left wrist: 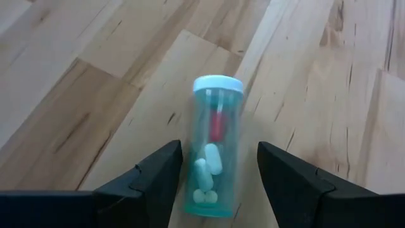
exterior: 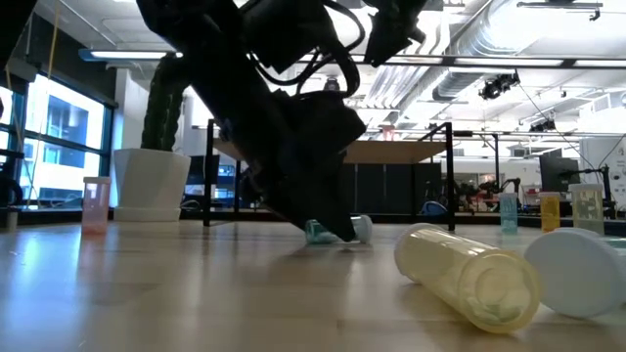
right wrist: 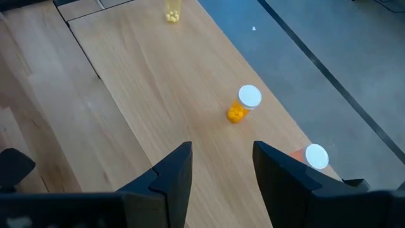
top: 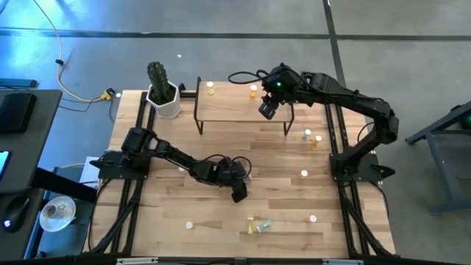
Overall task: Pick and place medicine bottles onto shelf by color
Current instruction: Put the middle blue pill bottle on the shelf
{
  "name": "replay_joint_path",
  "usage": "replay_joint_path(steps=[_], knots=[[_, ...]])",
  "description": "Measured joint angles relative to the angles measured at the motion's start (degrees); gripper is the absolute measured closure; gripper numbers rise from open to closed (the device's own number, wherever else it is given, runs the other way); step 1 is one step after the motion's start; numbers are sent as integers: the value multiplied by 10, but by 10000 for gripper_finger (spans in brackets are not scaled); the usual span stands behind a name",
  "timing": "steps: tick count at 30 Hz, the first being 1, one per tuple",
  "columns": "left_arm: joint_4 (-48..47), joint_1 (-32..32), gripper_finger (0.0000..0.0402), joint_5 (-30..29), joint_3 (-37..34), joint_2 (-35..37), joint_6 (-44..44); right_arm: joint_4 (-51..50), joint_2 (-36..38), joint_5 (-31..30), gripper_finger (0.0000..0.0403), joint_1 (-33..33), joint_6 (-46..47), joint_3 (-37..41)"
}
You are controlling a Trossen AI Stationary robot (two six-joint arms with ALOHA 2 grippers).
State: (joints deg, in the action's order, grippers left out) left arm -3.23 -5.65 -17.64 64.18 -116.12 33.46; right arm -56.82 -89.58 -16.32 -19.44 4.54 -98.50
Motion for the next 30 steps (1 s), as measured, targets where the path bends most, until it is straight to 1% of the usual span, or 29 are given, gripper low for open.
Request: replay_joint_path(steps=[3, 5, 12, 16, 18, 21, 27, 30], knots=[[-5, 0, 205, 2, 0, 0, -23, -1, 0, 0, 245, 0, 0, 0], [-13, 0, 217, 3, 0, 0, -39, -2, 0, 0, 245, 0, 0, 0], [-27, 0, 291, 8, 0, 1, -87, -12, 9, 0, 245, 0, 0, 0], [-27, 0, 318, 10, 0, 1, -99, -12, 27, 0, 245, 0, 0, 0], [-27, 0, 320, 10, 0, 1, -102, -12, 35, 0, 245, 0, 0, 0], [-27, 0, 313, 15, -1, 1, -111, -12, 50, 7, 245, 0, 0, 0], [-47, 1, 307, 26, -5, 29, -145, -21, 77, 85, 245, 0, 0, 0], [-48, 5, 309, 27, -8, 60, -169, -22, 89, 106, 245, 3, 0, 0]])
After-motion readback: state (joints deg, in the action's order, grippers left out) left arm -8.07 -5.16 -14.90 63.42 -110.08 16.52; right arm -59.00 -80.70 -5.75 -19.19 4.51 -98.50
